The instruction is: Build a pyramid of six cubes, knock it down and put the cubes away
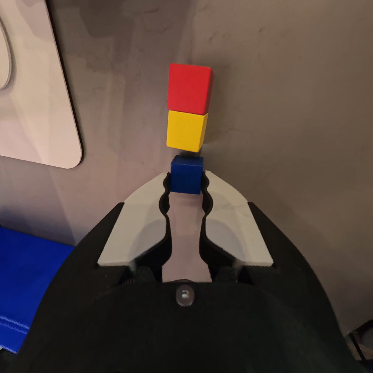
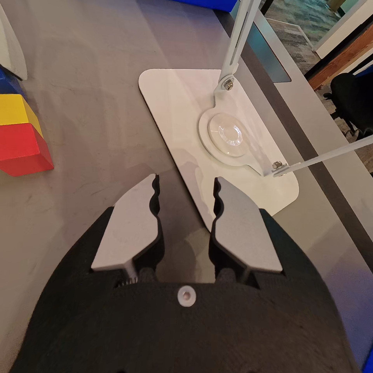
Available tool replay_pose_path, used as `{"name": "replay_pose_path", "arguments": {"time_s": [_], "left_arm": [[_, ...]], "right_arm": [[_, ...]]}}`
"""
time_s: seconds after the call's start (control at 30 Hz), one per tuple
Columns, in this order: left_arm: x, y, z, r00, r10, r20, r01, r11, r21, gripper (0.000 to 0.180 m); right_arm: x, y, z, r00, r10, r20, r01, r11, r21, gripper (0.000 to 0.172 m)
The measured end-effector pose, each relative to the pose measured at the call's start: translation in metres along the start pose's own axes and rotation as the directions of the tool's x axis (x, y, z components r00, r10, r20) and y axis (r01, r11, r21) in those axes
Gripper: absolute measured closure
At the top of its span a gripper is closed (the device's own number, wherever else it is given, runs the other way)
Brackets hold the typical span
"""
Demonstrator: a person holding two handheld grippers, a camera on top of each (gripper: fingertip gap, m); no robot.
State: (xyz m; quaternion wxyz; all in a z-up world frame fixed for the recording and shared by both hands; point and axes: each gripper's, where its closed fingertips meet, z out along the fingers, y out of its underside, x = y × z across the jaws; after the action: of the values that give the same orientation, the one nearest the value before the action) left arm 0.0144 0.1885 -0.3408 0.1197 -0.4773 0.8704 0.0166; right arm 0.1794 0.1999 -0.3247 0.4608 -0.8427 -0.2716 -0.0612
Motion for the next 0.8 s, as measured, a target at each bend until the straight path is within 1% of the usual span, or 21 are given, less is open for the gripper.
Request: {"name": "replay_pose_path", "arguments": {"time_s": [0.5, 0.8], "left_arm": [[-0.0024, -0.0071, 0.0039, 0.996, 0.024, -0.090, -0.022, 1.000, 0.017, 0.152], [-0.0021, -0.0098, 0.0064, 0.993, 0.039, -0.112, -0.038, 0.999, 0.013, 0.152]], "right_arm": [[-0.0006, 0.0000, 0.0002, 1.000, 0.002, 0.007, -0.002, 1.000, -0.001, 0.121], [-0.0009, 0.0000, 0.0002, 1.000, 0.002, 0.009, -0.002, 1.000, -0.001, 0.122]]}}
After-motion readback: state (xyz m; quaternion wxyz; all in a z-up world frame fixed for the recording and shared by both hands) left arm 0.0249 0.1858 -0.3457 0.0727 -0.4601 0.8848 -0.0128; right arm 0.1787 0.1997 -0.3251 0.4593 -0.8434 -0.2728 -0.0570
